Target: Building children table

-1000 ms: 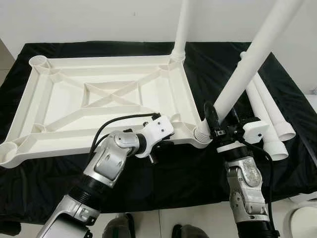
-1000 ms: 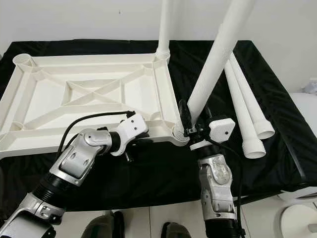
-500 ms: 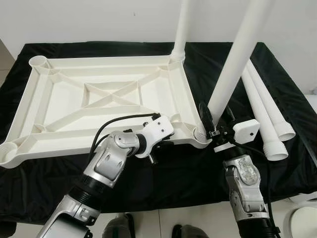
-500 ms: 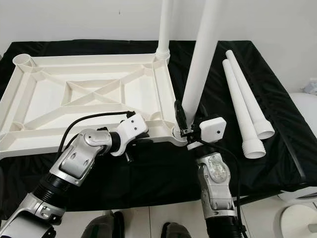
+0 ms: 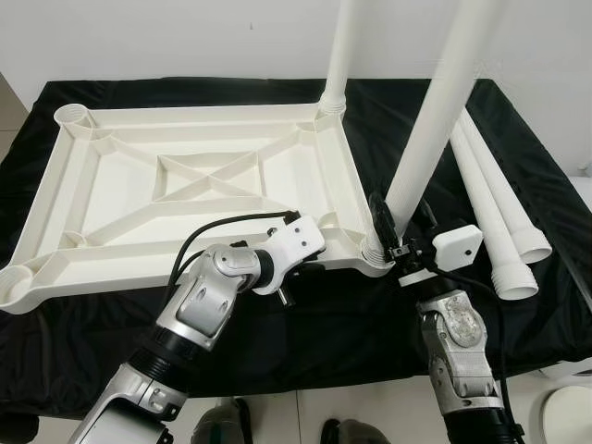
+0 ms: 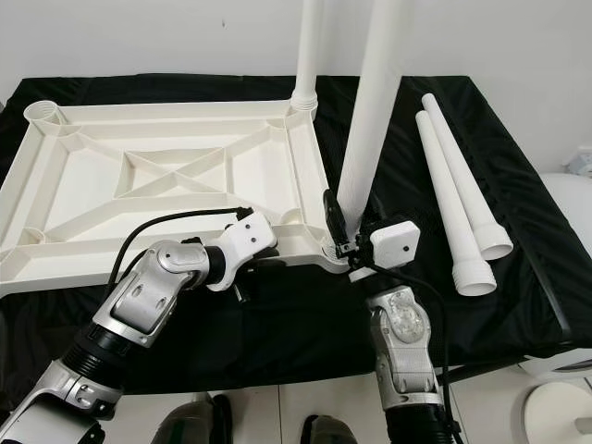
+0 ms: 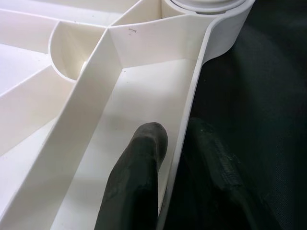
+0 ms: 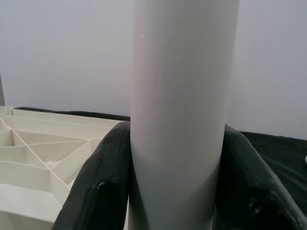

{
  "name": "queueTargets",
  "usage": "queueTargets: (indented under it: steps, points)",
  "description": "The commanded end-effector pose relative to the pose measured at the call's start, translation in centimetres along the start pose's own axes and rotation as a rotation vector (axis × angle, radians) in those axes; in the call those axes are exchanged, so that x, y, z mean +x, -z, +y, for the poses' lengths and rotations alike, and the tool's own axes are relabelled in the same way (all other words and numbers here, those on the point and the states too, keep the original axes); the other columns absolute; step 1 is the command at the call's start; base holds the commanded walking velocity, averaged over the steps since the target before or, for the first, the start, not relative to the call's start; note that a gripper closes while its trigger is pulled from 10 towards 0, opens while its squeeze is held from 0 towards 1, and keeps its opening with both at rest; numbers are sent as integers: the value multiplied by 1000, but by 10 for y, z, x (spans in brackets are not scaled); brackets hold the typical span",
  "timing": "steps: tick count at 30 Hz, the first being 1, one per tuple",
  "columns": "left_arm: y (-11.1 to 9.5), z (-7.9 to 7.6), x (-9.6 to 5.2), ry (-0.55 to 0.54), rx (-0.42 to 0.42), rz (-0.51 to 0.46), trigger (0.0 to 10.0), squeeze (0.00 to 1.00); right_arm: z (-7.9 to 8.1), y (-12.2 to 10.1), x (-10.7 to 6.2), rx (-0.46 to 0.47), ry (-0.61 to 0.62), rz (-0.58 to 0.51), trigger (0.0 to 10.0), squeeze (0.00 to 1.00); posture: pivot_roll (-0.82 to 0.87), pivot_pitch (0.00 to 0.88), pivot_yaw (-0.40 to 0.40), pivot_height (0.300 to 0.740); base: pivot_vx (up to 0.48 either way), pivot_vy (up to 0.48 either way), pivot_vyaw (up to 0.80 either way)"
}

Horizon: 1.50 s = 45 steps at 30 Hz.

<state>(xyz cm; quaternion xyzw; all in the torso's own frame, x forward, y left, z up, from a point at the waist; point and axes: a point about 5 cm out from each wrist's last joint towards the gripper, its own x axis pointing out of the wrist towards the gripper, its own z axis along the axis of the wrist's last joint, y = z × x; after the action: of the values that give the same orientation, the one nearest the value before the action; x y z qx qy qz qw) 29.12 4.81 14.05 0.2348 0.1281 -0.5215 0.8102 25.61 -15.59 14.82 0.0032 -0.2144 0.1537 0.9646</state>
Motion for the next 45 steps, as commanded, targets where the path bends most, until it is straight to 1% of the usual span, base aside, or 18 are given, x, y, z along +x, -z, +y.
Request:
queueTargets:
  steps: [1, 11, 15, 16, 22, 31, 33, 36, 40, 45]
  points:
    - [-18, 4, -5, -81, 37, -77, 10000, 0, -1, 48, -37, 80, 41, 285, 10000, 0, -9, 116, 25, 740, 0, 0, 0]
    - [-17, 4, -5, -81, 38, -77, 10000, 0, -1, 49, -37, 65, 39, 298, 10000, 0, -8, 116, 25, 740, 0, 0, 0]
    - [-17, 5, -5, -83, 37, -76, 10000, 0, -2, 50, -34, 61, 39, 316, 10000, 0, -6, 115, 25, 740, 0, 0, 0]
    - [-17, 5, -5, -83, 38, -76, 10000, 0, -2, 51, -32, 46, 40, 325, 10000, 0, -7, 114, 25, 740, 0, 0, 0]
    - [-17, 5, -5, -83, 38, -75, 10000, 0, -3, 52, -30, 61, 39, 341, 10000, 0, -5, 112, 25, 740, 0, 0, 0]
    - [-17, 5, -5, -82, 40, -76, 10000, 0, -3, 51, -30, 51, 59, 341, 10000, 0, -9, 108, 27, 740, 0, 0, 0]
    - [-18, 4, -5, -79, 40, -78, 10000, 0, -5, 53, -31, 51, 82, 353, 10000, 0, -9, 107, 26, 740, 0, 0, 0]
    - [-18, 4, -5, -80, 40, -78, 10000, 0, -8, 54, -31, 75, 128, 362, 10000, 0, -10, 106, 26, 740, 0, 0, 0]
    - [-18, 4, -5, -80, 41, -80, 10000, 0, -12, 53, -28, 67, 189, 364, 10000, 0, -9, 104, 24, 740, 0, 0, 0]
    - [-19, 4, -5, -83, 39, -82, 10000, 0, -7, 52, -25, 44, 200, 353, 10000, 0, -7, 104, 20, 740, 0, 0, 0]
